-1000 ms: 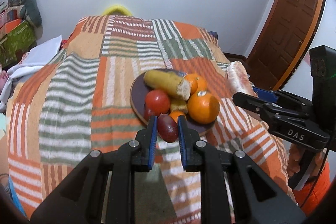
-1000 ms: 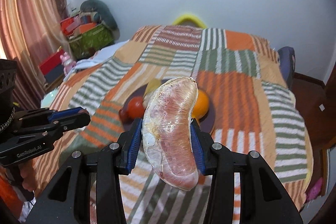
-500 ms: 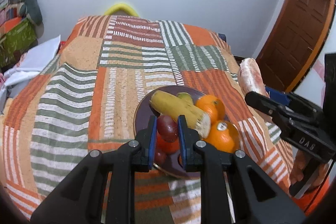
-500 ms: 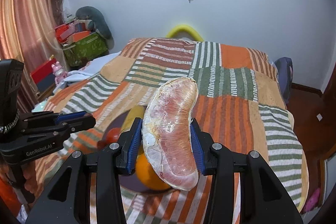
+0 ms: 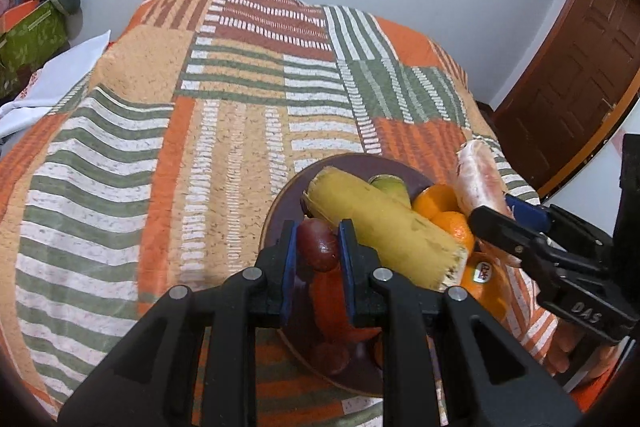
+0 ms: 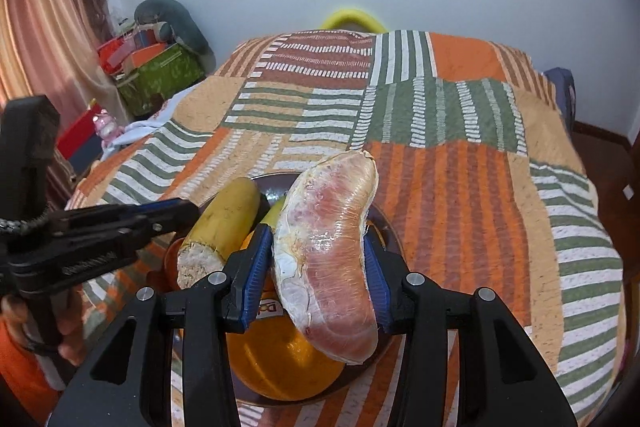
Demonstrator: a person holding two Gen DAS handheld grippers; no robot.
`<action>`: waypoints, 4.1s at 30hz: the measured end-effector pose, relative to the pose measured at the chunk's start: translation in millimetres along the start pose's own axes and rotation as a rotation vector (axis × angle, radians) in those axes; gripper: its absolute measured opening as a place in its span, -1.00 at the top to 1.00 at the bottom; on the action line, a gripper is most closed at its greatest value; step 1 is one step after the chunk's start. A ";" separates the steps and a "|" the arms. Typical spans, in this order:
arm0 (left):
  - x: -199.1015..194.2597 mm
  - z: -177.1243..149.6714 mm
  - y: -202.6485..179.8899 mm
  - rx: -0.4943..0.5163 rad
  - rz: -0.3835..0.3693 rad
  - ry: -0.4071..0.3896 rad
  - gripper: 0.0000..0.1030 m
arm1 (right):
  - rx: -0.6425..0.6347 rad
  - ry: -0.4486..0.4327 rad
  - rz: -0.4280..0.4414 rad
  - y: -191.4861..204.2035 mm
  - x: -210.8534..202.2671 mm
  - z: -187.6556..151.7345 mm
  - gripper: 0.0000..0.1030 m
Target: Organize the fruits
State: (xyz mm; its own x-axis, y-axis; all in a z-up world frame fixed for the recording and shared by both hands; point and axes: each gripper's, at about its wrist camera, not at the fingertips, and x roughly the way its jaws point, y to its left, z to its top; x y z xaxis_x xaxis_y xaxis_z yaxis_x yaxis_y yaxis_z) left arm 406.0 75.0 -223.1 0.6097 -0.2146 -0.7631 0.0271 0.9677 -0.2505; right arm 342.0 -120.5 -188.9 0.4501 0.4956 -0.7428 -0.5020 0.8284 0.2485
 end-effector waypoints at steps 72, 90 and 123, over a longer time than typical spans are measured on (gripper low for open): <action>-381.3 -140.7 -124.6 0.194 0.075 -0.688 -0.95 | -0.093 -0.595 -0.127 102.1 -296.8 -70.8 -1.00; -377.5 -142.5 -130.7 0.210 0.091 -0.696 -0.99 | -0.100 -0.602 -0.144 102.9 -303.2 -73.4 -1.00; -368.4 -137.8 -129.0 0.204 0.064 -0.667 -1.00 | -0.100 -0.592 -0.157 97.4 -304.4 -71.5 -1.00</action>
State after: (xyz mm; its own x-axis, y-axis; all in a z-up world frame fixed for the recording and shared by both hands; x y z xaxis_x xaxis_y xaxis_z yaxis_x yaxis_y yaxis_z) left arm 68.8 11.0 8.3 0.9693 -0.0929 -0.2276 0.0835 0.9952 -0.0504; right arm 103.3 -209.3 16.9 0.8432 0.4540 -0.2880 -0.4503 0.8890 0.0831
